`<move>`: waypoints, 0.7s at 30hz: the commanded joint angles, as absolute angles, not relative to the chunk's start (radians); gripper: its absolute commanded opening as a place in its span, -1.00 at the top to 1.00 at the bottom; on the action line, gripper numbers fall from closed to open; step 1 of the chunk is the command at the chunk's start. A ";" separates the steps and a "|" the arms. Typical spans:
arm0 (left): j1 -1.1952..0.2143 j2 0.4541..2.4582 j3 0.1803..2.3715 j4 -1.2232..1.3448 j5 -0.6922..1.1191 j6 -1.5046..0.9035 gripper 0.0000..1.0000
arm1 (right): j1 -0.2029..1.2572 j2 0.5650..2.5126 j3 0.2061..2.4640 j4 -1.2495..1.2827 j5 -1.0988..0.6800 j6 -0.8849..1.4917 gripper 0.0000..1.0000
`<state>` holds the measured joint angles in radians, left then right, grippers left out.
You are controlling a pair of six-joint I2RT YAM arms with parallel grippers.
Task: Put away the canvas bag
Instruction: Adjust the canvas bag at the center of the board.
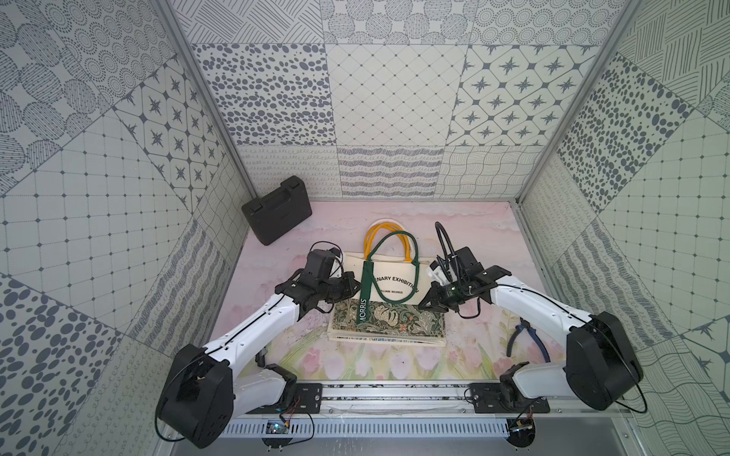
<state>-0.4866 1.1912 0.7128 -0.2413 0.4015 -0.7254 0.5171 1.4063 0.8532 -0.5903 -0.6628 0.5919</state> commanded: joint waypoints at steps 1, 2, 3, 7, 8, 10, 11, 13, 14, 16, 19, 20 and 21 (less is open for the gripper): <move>-0.549 1.197 0.660 -0.307 0.350 -0.830 1.00 | 0.561 1.465 0.823 -0.451 -0.650 0.702 0.85; -0.558 1.206 0.638 -0.273 0.363 -0.850 1.00 | 0.570 1.486 0.813 -0.415 -0.657 0.716 0.84; -0.565 1.218 0.615 -0.232 0.377 -0.875 1.00 | 0.575 1.511 0.799 -0.375 -0.664 0.728 0.85; -0.568 1.265 0.521 -0.111 0.398 -0.959 1.00 | 0.557 1.609 0.730 -0.267 -0.693 0.747 0.85; -0.567 1.271 0.504 -0.103 0.389 -0.971 1.00 | 0.548 1.620 0.712 -0.248 -0.700 0.750 0.85; -0.568 1.273 0.480 -0.110 0.363 -0.997 1.00 | 0.523 1.624 0.666 -0.227 -0.703 0.755 0.86; -0.568 1.269 0.474 -0.124 0.351 -1.010 1.00 | 0.510 1.617 0.651 -0.231 -0.701 0.749 0.85; -0.567 1.256 0.460 -0.159 0.317 -1.029 1.00 | 0.485 1.590 0.622 -0.268 -0.683 0.719 0.83; -0.566 1.248 0.453 -0.173 0.301 -1.037 1.00 | 0.474 1.577 0.615 -0.294 -0.672 0.703 0.84; -0.562 1.231 0.436 -0.203 0.270 -1.050 1.00 | 0.446 1.554 0.596 -0.342 -0.659 0.666 0.83; -0.549 1.214 0.416 -0.237 0.237 -1.063 1.00 | 0.419 1.521 0.569 -0.394 -0.649 0.634 0.81; -0.546 1.209 0.410 -0.240 0.236 -1.064 1.00 | 0.416 1.512 0.564 -0.403 -0.642 0.627 0.80; -0.540 1.204 0.404 -0.241 0.237 -1.068 1.00 | 0.413 1.493 0.559 -0.426 -0.627 0.618 0.79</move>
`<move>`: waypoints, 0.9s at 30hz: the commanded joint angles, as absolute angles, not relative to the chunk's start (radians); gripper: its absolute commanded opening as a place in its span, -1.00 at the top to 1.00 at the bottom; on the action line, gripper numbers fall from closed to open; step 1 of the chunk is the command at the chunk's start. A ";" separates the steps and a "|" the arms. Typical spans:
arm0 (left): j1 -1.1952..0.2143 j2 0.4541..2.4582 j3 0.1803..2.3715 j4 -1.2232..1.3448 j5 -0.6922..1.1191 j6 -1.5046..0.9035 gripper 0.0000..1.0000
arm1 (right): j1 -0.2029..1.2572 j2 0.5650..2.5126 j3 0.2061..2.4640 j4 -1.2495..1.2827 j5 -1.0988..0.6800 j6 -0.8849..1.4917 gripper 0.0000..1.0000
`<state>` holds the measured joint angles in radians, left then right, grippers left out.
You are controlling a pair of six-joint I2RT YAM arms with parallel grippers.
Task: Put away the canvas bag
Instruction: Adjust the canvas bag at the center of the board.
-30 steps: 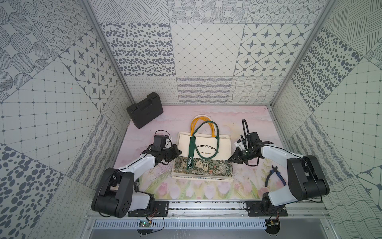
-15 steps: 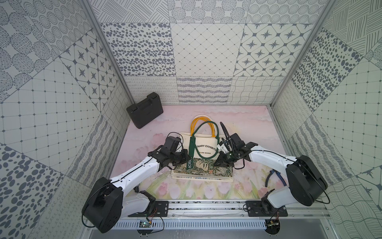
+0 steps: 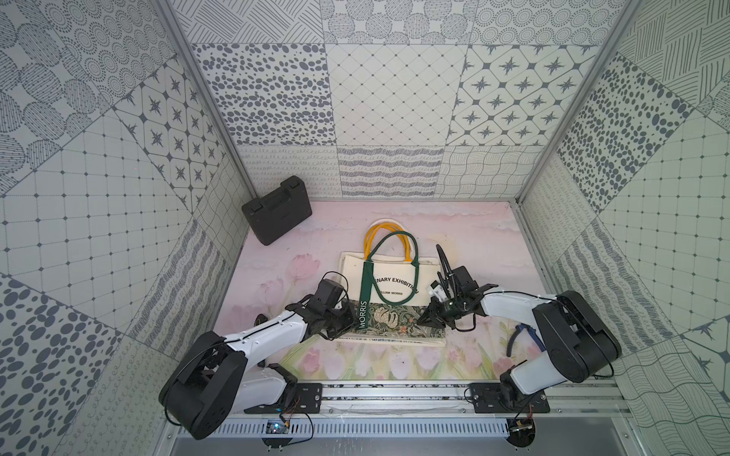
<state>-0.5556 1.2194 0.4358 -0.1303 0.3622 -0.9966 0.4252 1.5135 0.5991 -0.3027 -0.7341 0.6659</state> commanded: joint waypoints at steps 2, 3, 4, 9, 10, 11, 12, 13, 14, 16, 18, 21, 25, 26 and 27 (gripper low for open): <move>-0.532 1.191 0.396 -0.244 0.241 -1.075 1.00 | 0.414 1.453 0.549 -0.466 -0.591 0.604 0.79; -0.530 1.183 0.396 -0.250 0.240 -1.075 1.00 | 0.414 1.431 0.545 -0.486 -0.570 0.599 0.78; -0.528 1.175 0.397 -0.258 0.234 -1.074 1.00 | 0.414 1.410 0.545 -0.508 -0.548 0.595 0.78; -0.508 1.154 0.404 -0.279 0.233 -1.047 1.00 | 0.408 1.339 0.545 -0.590 -0.426 0.595 0.73; -0.503 1.153 0.407 -0.279 0.240 -1.039 1.00 | 0.406 1.329 0.546 -0.604 -0.389 0.606 0.72; -0.499 1.152 0.409 -0.283 0.241 -1.034 1.00 | 0.400 1.319 0.545 -0.612 -0.359 0.617 0.72; -0.495 1.152 0.414 -0.289 0.242 -1.031 1.00 | 0.395 1.312 0.545 -0.615 -0.337 0.627 0.72; -0.493 1.149 0.417 -0.292 0.242 -1.028 1.00 | 0.391 1.306 0.545 -0.615 -0.319 0.637 0.71; -0.491 1.148 0.420 -0.294 0.240 -1.027 1.00 | 0.389 1.300 0.545 -0.615 -0.308 0.643 0.71; -0.488 1.146 0.429 -0.314 0.227 -1.019 1.00 | 0.387 1.294 0.545 -0.615 -0.279 0.655 0.70; -0.486 1.141 0.440 -0.336 0.206 -1.010 1.00 | 0.386 1.293 0.546 -0.622 -0.228 0.668 0.70; -0.480 1.148 0.450 -0.343 0.194 -0.998 1.00 | 0.387 1.304 0.553 -0.624 -0.184 0.671 0.73; -0.473 1.179 0.466 -0.346 0.208 -0.985 1.00 | 0.387 1.342 0.560 -0.602 -0.217 0.669 0.74; -0.473 1.180 0.483 -0.361 0.210 -0.976 1.00 | 0.386 1.347 0.569 -0.612 -0.226 0.664 0.76; -0.472 1.173 0.505 -0.378 0.213 -0.959 1.00 | 0.387 1.337 0.584 -0.626 -0.239 0.657 0.77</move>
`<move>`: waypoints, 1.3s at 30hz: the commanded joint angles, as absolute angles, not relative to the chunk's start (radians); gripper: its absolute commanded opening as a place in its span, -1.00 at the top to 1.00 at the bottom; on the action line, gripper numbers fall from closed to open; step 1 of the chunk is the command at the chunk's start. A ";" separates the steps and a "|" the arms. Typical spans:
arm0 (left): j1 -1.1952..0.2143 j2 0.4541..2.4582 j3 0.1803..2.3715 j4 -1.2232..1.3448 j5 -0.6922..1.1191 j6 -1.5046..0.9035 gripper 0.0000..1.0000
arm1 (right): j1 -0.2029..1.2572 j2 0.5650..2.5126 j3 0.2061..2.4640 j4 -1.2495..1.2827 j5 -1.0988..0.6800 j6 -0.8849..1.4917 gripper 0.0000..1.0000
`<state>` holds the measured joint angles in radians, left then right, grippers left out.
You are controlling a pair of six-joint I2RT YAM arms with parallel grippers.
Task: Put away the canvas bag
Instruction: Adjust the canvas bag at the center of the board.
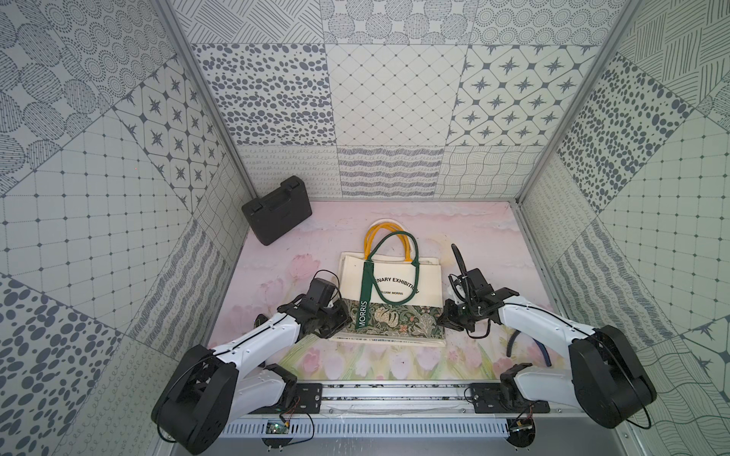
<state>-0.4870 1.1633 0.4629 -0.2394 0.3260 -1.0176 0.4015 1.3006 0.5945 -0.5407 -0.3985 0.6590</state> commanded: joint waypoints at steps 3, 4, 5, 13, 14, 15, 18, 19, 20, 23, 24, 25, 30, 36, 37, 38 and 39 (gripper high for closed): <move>-0.473 1.106 0.588 -0.413 0.230 -0.908 1.00 | 0.387 1.242 0.630 -0.648 -0.275 0.643 0.80; -0.473 1.081 0.622 -0.414 0.236 -0.887 1.00 | 0.386 1.204 0.652 -0.648 -0.280 0.641 0.79; -0.472 1.063 0.658 -0.414 0.239 -0.869 1.00 | 0.387 1.173 0.677 -0.645 -0.283 0.640 0.79; -0.442 1.293 0.903 -0.411 0.288 -0.784 0.84 | 0.374 1.396 0.920 -0.610 -0.326 0.601 0.82; -0.433 1.339 0.916 -0.384 0.307 -0.789 0.89 | 0.373 1.437 0.945 -0.584 -0.339 0.606 0.83; -0.422 1.377 0.923 -0.355 0.327 -0.802 0.96 | 0.372 1.470 0.962 -0.558 -0.347 0.609 0.83; -0.381 1.498 0.934 -0.237 0.387 -0.853 1.00 | 0.370 1.584 1.022 -0.497 -0.374 0.610 0.87; -0.370 1.536 0.939 -0.204 0.385 -0.861 1.00 | 0.368 1.622 1.042 -0.488 -0.384 0.609 0.89; -0.361 1.567 0.945 -0.181 0.382 -0.861 1.00 | 0.364 1.652 1.059 -0.482 -0.391 0.608 0.90; -0.331 1.661 0.980 -0.145 0.362 -0.843 1.00 | 0.347 1.716 1.074 -0.435 -0.418 0.614 0.92; -0.320 1.686 0.989 -0.141 0.354 -0.836 1.00 | 0.339 1.728 1.067 -0.422 -0.421 0.614 0.92; -0.310 1.707 0.990 -0.139 0.353 -0.835 1.00 | 0.330 1.737 1.058 -0.417 -0.413 0.614 0.93; -0.270 1.727 0.941 -0.101 0.349 -0.834 1.00 | 0.259 1.742 0.987 -0.425 -0.393 0.593 0.95; -0.257 1.716 0.876 -0.085 0.336 -0.816 1.00 | 0.225 1.698 0.908 -0.419 -0.403 0.560 0.94; -0.257 1.710 0.868 -0.084 0.335 -0.812 1.00 | 0.226 1.684 0.902 -0.415 -0.409 0.559 0.94; -0.258 1.703 0.863 -0.085 0.335 -0.807 1.00 | 0.225 1.673 0.896 -0.411 -0.416 0.560 0.94; -0.257 1.692 0.861 -0.095 0.335 -0.799 1.00 | 0.225 1.657 0.892 -0.407 -0.428 0.564 0.94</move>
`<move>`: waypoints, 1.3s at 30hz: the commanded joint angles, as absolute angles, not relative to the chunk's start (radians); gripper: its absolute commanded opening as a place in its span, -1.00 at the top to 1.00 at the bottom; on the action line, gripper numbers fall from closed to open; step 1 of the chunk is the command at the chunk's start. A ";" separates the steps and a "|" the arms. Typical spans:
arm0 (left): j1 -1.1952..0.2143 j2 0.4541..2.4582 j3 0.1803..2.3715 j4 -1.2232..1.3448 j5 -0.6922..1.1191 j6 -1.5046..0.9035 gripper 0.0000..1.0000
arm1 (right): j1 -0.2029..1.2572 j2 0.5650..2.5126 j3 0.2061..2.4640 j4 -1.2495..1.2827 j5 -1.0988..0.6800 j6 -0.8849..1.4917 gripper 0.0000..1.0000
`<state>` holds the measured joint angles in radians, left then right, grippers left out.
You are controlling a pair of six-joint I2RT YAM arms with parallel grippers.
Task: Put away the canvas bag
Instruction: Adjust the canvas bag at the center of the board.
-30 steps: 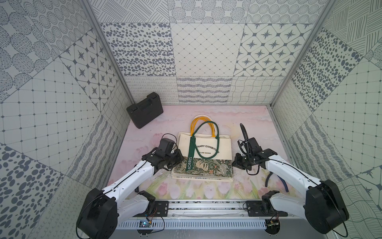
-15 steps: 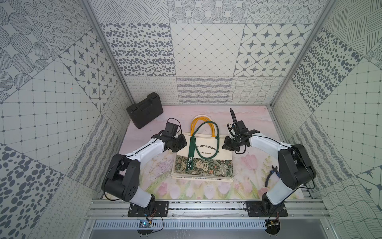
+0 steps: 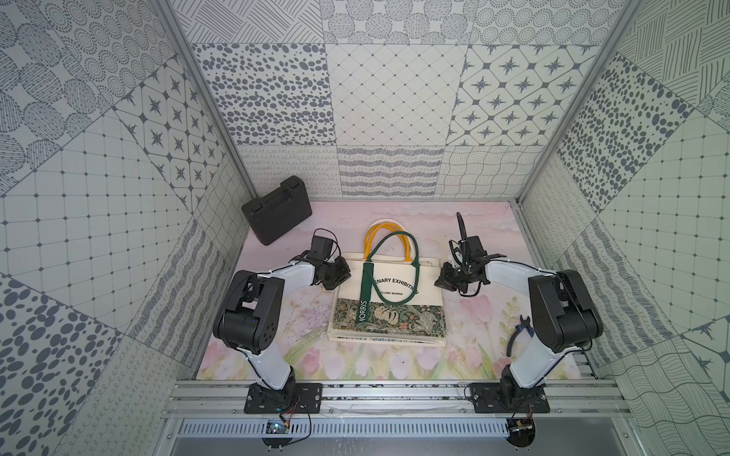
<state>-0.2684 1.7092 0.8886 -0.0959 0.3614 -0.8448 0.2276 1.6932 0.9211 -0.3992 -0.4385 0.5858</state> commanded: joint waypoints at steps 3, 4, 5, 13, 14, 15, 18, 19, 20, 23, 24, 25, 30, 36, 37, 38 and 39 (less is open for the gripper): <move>-0.257 1.641 0.867 -0.155 0.321 -0.760 1.00 | 0.226 1.603 0.894 -0.423 -0.451 0.575 0.94; -0.258 1.616 0.868 -0.176 0.313 -0.752 1.00 | 0.225 1.583 0.895 -0.427 -0.455 0.579 0.94; -0.258 1.589 0.865 -0.202 0.302 -0.736 1.00 | 0.226 1.556 0.896 -0.435 -0.460 0.584 0.93; -0.259 1.364 0.753 -0.245 0.357 -0.746 1.00 | 0.285 1.420 0.874 -0.410 -0.545 0.631 0.94; -0.259 1.342 0.730 -0.225 0.384 -0.756 1.00 | 0.302 1.425 0.870 -0.400 -0.545 0.639 0.94; -0.261 1.321 0.706 -0.204 0.410 -0.771 1.00 | 0.318 1.436 0.864 -0.384 -0.546 0.651 0.94; -0.272 1.266 0.645 -0.157 0.457 -0.806 1.00 | 0.359 1.483 0.840 -0.318 -0.549 0.689 0.95; -0.278 1.247 0.630 -0.145 0.462 -0.813 1.00 | 0.370 1.498 0.832 -0.291 -0.551 0.703 0.95; -0.288 1.229 0.614 -0.138 0.458 -0.822 1.00 | 0.381 1.517 0.823 -0.260 -0.552 0.718 0.95; -0.317 1.196 0.586 -0.138 0.448 -0.838 1.00 | 0.401 1.579 0.809 -0.189 -0.542 0.756 0.95; -0.326 1.190 0.583 -0.141 0.446 -0.839 1.00 | 0.404 1.598 0.806 -0.166 -0.542 0.769 0.95; -0.334 1.184 0.582 -0.145 0.445 -0.841 1.00 | 0.406 1.612 0.803 -0.148 -0.538 0.781 0.96; -0.360 1.142 0.563 -0.175 0.413 -0.829 1.00 | 0.415 1.669 0.768 -0.041 -0.542 0.851 0.96; -0.362 1.133 0.542 -0.178 0.405 -0.823 1.00 | 0.434 1.691 0.717 0.137 -0.583 0.934 0.96; -0.363 1.136 0.543 -0.177 0.406 -0.823 1.00 | 0.437 1.689 0.707 0.169 -0.590 0.951 0.96; -0.362 1.139 0.543 -0.178 0.408 -0.823 1.00 | 0.436 1.685 0.699 0.195 -0.596 0.968 0.96; -0.362 1.142 0.545 -0.176 0.410 -0.823 1.00 | 0.438 1.677 0.694 0.217 -0.600 0.985 0.96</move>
<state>-0.3550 1.1400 0.5461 -0.1864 0.4095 -0.8288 0.4301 1.6760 0.7158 0.0696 -0.5774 0.9108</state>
